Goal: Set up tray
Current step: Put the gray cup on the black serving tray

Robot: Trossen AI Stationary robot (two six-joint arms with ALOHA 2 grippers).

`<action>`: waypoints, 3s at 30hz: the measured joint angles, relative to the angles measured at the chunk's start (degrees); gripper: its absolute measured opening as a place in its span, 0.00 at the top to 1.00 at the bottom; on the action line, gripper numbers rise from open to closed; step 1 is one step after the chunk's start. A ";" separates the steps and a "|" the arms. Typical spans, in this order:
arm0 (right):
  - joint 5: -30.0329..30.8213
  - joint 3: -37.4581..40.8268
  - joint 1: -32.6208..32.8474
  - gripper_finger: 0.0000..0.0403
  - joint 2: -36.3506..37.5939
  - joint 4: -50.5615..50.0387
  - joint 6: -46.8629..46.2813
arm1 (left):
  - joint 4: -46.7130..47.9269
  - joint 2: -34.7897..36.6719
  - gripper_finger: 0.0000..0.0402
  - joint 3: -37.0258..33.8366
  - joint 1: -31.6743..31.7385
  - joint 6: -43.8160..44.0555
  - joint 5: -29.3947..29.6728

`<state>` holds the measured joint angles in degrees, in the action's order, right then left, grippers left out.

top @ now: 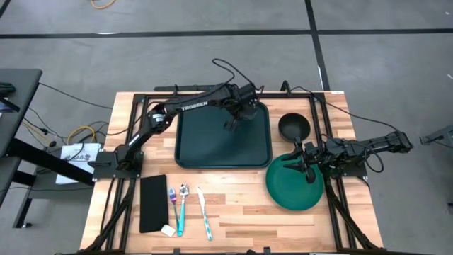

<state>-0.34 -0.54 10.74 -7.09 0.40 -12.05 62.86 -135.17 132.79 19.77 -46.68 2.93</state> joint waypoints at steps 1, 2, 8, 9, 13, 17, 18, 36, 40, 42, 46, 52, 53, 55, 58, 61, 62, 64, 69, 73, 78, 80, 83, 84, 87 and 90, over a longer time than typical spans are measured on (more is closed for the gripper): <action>0.00 0.02 0.00 0.70 -0.02 0.00 0.00 | -0.01 0.00 1.00 0.00 -0.01 0.00 0.68; 0.00 0.02 0.00 0.70 0.00 0.00 0.00 | 0.08 0.00 1.00 0.00 -0.11 0.03 1.06; 0.00 0.01 0.00 0.70 0.00 0.00 0.00 | 2.20 0.00 1.00 0.00 -0.44 0.09 0.92; 0.00 0.00 0.00 0.70 0.00 0.00 0.00 | 2.75 0.00 1.00 0.00 -0.42 0.09 0.92; 0.00 0.01 0.00 0.70 -0.01 0.00 0.00 | 5.55 0.00 1.00 0.00 -0.50 0.11 0.89; 0.28 0.02 0.00 0.70 0.00 0.20 -0.02 | 8.81 0.00 1.00 0.00 -0.52 0.12 0.37; 1.33 0.02 0.00 0.70 -0.02 0.82 -0.47 | 9.31 0.00 1.00 0.00 -0.51 0.13 0.03; 16.04 -1.75 -1.11 0.68 -1.44 16.72 -26.65 | 15.71 1.45 1.00 2.19 -1.18 1.41 -2.46; 21.70 -7.68 -4.42 0.71 -8.52 8.01 -21.32 | 18.39 3.35 1.00 2.14 -1.82 2.39 -2.00; 23.49 -11.29 -6.69 0.72 -13.45 5.55 -17.78 | 18.83 5.04 1.00 2.05 -2.33 2.38 -1.94; 24.36 -17.37 -12.27 0.73 -24.60 3.19 -12.64 | 18.82 9.17 1.00 2.12 -4.24 1.70 -1.64; 16.76 -24.58 -20.23 0.73 -39.78 3.16 -6.34 | 19.96 13.18 1.00 2.10 -8.87 -2.62 2.13; 14.41 -25.93 -20.94 0.73 -41.96 4.17 -4.00 | 20.87 13.51 1.00 2.12 -9.58 -3.06 1.98; 11.43 -28.44 -21.85 0.73 -45.76 5.60 0.60 | 22.49 13.59 1.00 2.15 -10.80 -3.16 1.84; 10.69 -31.64 -22.14 0.73 -50.12 6.55 8.45 | 24.39 13.31 1.00 2.08 -12.09 -3.03 0.94; 10.67 -33.62 -22.14 0.73 -53.04 8.93 14.66 | 23.67 13.33 1.00 2.10 -13.17 -3.41 1.66; 10.67 -33.92 -22.14 0.73 -53.79 9.61 16.07 | 23.61 13.33 1.00 2.10 -13.45 -3.41 1.88; 10.63 -34.38 -22.23 0.73 -55.15 11.70 17.27 | 23.89 13.39 1.00 2.10 -13.84 -2.98 1.93; 7.78 -34.53 -23.85 0.73 -57.97 15.38 16.56 | 23.60 13.88 1.00 2.10 -15.97 -2.87 3.42; 6.19 -34.53 -25.02 0.73 -60.06 17.68 16.12 | 23.39 14.29 1.00 2.10 -17.70 -2.95 3.61; 2.84 -34.54 -25.84 0.73 -60.91 20.11 16.11 | 22.67 14.27 1.00 2.10 -18.67 -3.04 3.81; 2.24 -34.56 -25.90 0.73 -60.83 20.05 16.11 | 22.16 14.25 1.00 2.10 -18.69 -3.19 3.80; 1.87 -34.56 -25.96 0.73 -60.83 19.94 16.05 | 20.37 14.25 1.00 2.10 -18.45 -4.35 3.91; 1.85 -34.56 -25.94 0.73 -60.83 19.98 16.06 | 19.80 14.25 1.00 2.10 -18.40 -4.62 3.95; 1.62 -34.56 -25.90 0.73 -60.83 19.93 16.09 | 18.58 14.25 1.00 2.10 -18.36 -4.72 3.94; 1.64 -34.56 -25.94 0.73 -60.83 19.95 16.46 | 18.17 14.25 1.00 2.10 -18.38 -5.25 3.37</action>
<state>1.30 -35.09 -15.19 -67.92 20.36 4.40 81.03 -120.92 134.89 1.39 -51.93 6.31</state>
